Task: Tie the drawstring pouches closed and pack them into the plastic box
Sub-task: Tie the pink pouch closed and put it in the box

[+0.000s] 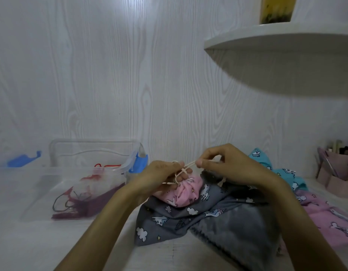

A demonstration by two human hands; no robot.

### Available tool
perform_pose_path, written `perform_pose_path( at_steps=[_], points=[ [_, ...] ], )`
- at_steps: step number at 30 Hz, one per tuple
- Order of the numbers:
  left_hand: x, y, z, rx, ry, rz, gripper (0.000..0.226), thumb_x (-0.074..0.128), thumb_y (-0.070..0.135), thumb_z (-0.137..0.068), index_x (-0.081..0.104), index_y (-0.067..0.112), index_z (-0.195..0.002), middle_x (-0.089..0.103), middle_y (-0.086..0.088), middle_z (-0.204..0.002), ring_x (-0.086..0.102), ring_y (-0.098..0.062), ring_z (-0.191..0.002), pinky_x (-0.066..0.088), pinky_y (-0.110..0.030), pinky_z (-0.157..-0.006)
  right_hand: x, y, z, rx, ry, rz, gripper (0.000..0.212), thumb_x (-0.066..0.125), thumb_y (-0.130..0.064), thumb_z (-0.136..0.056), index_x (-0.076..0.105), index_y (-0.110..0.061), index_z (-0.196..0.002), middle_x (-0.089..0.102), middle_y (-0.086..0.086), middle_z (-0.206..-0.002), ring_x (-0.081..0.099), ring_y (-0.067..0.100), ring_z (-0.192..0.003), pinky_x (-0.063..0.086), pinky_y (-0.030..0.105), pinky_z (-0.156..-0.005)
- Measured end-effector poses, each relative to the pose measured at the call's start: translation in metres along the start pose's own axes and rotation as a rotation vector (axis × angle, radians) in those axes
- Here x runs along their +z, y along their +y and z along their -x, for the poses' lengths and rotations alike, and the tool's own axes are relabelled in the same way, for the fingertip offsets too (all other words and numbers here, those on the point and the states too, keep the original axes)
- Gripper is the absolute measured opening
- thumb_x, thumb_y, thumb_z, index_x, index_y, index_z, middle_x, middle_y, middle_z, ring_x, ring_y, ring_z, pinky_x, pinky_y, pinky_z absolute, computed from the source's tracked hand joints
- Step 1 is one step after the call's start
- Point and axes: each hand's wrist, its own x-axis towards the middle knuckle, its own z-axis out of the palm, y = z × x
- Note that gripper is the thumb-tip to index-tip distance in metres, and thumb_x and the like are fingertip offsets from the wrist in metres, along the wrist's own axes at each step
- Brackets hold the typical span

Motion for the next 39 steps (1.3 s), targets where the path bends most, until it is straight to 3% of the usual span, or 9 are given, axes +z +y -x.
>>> perform_pose_path(
  at_steps=[5,8,11,14,17,24,30,33,39],
  points=[
    [-0.009,0.003,0.000,0.032,0.016,0.303,0.016,0.060,0.020,-0.089,0.072,0.013,-0.096,0.074,0.001,-0.083,0.068,-0.002,-0.071,0.054,-0.012,-0.063,-0.009,-0.007,0.008,0.008,-0.194,-0.145,0.022,0.054,-0.030,-0.093,0.070,-0.021,-0.080,0.071,-0.002,-0.074,0.060,0.006,-0.067,0.047,0.023,-0.069],
    [-0.012,0.005,0.003,0.029,0.002,0.409,0.015,0.062,0.012,-0.085,0.071,0.010,-0.096,0.075,-0.005,-0.087,0.071,-0.005,-0.075,0.056,-0.014,-0.066,-0.010,-0.012,0.011,0.033,-0.347,-0.043,0.022,0.053,-0.035,-0.092,0.074,-0.028,-0.096,0.072,-0.004,-0.079,0.062,0.006,-0.072,0.051,0.029,-0.077],
    [-0.011,0.007,0.005,0.020,-0.002,0.400,0.013,0.067,0.005,-0.078,0.074,0.010,-0.087,0.075,-0.005,-0.086,0.070,-0.006,-0.071,0.056,-0.013,-0.065,-0.008,-0.019,0.014,0.062,-0.392,0.077,0.023,0.053,-0.042,-0.090,0.074,-0.036,-0.084,0.070,-0.010,-0.074,0.061,0.005,-0.070,0.052,0.034,-0.079],
    [-0.010,0.007,0.006,0.041,0.011,0.303,0.012,0.071,0.002,-0.075,0.077,0.012,-0.075,0.074,-0.006,-0.083,0.069,-0.007,-0.068,0.055,-0.013,-0.063,-0.009,-0.022,0.012,0.087,-0.227,0.055,0.032,0.051,-0.045,-0.090,0.073,-0.027,-0.076,0.070,-0.008,-0.071,0.061,0.002,-0.062,0.048,0.021,-0.064],
    [-0.012,0.005,0.006,0.084,0.015,0.206,0.014,0.070,0.001,-0.076,0.076,0.013,-0.072,0.072,-0.006,-0.076,0.066,-0.008,-0.065,0.055,-0.014,-0.066,-0.005,-0.015,0.005,-0.004,-0.006,0.107,0.012,0.059,-0.036,-0.089,0.070,-0.036,-0.092,0.068,-0.010,-0.083,0.063,0.004,-0.073,0.049,0.016,-0.068],
    [-0.012,0.007,0.009,0.161,-0.032,0.064,0.018,0.067,-0.002,-0.076,0.074,0.011,-0.067,0.069,-0.006,-0.071,0.064,-0.010,-0.066,0.052,-0.017,-0.067,0.019,-0.009,-0.003,-0.029,-0.076,-0.105,0.014,0.072,-0.021,-0.081,0.075,-0.023,-0.095,0.070,-0.002,-0.078,0.054,0.003,-0.058,0.044,0.014,-0.059],
    [-0.006,0.005,0.007,0.306,0.197,-0.058,0.014,0.069,-0.013,-0.070,0.070,0.001,-0.069,0.070,-0.016,-0.068,0.067,-0.019,-0.062,0.055,-0.019,-0.065,0.025,-0.009,-0.005,0.024,0.003,-0.145,0.008,0.070,-0.012,-0.077,0.074,-0.018,-0.073,0.062,-0.010,-0.055,0.050,0.001,-0.048,0.040,0.014,-0.051],
    [-0.004,-0.001,0.004,0.400,0.342,-0.038,0.016,0.074,-0.010,-0.067,0.072,0.006,-0.072,0.074,-0.013,-0.074,0.072,-0.020,-0.070,0.057,-0.021,-0.068,0.028,-0.008,-0.006,0.024,-0.005,-0.165,0.005,0.070,-0.018,-0.079,0.074,-0.019,-0.075,0.064,-0.006,-0.061,0.050,0.005,-0.052,0.041,0.016,-0.054],
    [-0.003,-0.006,0.002,0.480,0.413,-0.052,0.012,0.082,0.010,-0.067,0.075,0.012,-0.076,0.074,-0.008,-0.072,0.073,-0.023,-0.071,0.059,-0.031,-0.072,0.023,-0.009,-0.005,0.152,-0.006,-0.270,0.018,0.062,-0.029,-0.089,0.070,-0.015,-0.082,0.066,-0.008,-0.057,0.059,0.004,-0.051,0.042,0.008,-0.051]
  ],
)
